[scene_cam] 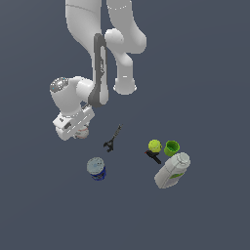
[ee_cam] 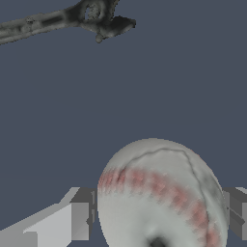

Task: Pick up a designated object from a clutter of objects.

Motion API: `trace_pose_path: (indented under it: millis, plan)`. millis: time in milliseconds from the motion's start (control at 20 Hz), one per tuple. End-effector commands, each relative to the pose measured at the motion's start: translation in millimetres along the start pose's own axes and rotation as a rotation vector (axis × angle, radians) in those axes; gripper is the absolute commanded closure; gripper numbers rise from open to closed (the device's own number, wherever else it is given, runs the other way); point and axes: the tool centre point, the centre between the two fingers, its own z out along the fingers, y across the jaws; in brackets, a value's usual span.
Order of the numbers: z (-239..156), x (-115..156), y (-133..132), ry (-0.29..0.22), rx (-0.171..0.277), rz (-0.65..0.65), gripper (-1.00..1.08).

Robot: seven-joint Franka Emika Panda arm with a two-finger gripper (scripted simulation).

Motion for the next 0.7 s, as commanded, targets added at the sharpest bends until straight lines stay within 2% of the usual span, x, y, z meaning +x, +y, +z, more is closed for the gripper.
trace_pose_path:
  millis: [0, 300, 650]
  plan:
    - [-10, 3, 1, 0.001, -0.002, 0.000, 1.08]
    - [-47, 16, 1, 0.000, -0.002, 0.000, 1.08]
    - [-111, 37, 2, -0.003, -0.002, 0.001, 1.08]
